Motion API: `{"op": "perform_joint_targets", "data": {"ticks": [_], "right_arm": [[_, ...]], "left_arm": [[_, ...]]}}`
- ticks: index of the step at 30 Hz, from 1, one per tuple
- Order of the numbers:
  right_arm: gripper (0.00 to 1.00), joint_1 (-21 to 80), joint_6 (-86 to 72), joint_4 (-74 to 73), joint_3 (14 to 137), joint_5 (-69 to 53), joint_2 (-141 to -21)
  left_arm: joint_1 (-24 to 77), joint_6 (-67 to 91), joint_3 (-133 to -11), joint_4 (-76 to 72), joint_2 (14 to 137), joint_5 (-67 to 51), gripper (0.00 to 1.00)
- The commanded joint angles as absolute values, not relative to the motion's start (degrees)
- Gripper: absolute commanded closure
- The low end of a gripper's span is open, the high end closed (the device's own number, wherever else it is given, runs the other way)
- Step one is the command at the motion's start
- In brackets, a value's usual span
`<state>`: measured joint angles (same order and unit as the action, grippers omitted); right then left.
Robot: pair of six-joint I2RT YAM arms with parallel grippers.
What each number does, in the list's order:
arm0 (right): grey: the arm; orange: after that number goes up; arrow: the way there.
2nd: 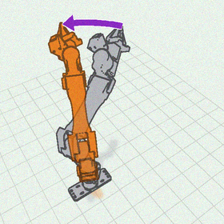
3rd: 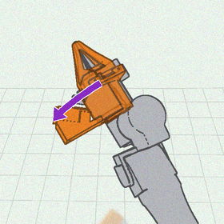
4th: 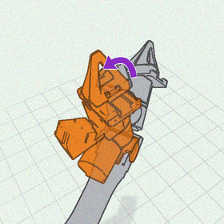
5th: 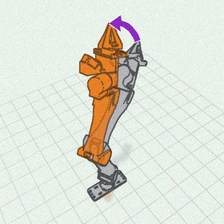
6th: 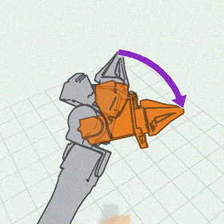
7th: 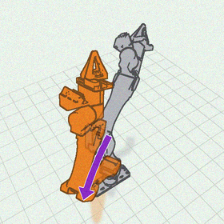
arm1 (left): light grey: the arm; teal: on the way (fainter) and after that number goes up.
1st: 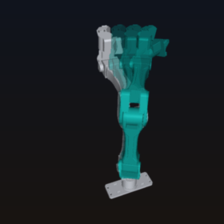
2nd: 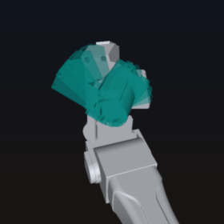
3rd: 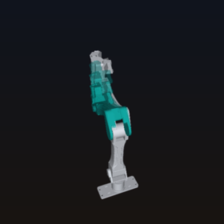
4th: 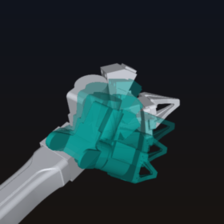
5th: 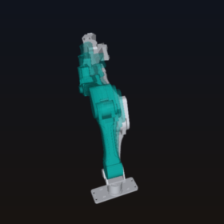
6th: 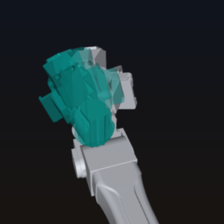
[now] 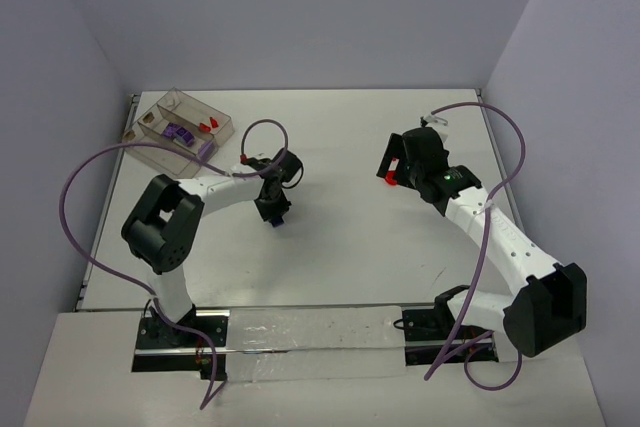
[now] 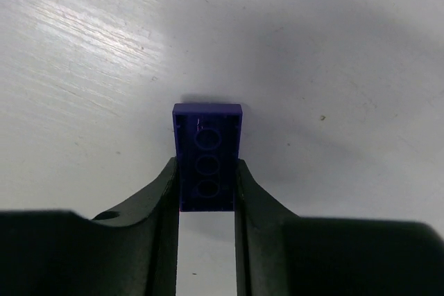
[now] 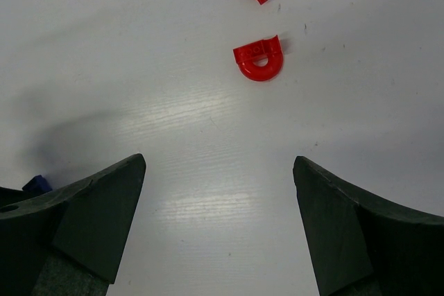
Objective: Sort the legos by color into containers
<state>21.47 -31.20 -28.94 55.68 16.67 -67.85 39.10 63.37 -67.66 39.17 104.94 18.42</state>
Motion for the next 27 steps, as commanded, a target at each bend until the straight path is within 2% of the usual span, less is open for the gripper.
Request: {"op": "perform_joint_targets", "data": {"ticks": [1, 8, 14, 19, 27], "right_arm": [[0.05, 21.36, -30.85, -29.07, 57.0, 16.65, -67.85], [0.05, 21.36, -30.76, -28.3, 57.48, 16.35, -67.77], [0.05, 21.45, -30.67, -27.35, 57.97, 15.51, -68.62], [0.05, 21.45, -30.94, -26.98, 57.05, 14.77, -68.82], [0.05, 21.45, -30.69, -27.56, 56.32, 15.73, -68.62]], "left_arm": [[34.58, 58.99, -71.21, 42.46, 98.42, 21.9, 0.97], [16.32, 47.7, -76.04, 45.7, 89.73, 23.75, 1.0], [2.59, 43.53, -84.55, 47.26, 91.55, 25.35, 1.0], [-3.57, 43.07, -89.8, 44.93, 96.74, 23.39, 1.0], [-6.29, 42.21, -96.97, 44.39, 107.09, 24.14, 0.94]]}}
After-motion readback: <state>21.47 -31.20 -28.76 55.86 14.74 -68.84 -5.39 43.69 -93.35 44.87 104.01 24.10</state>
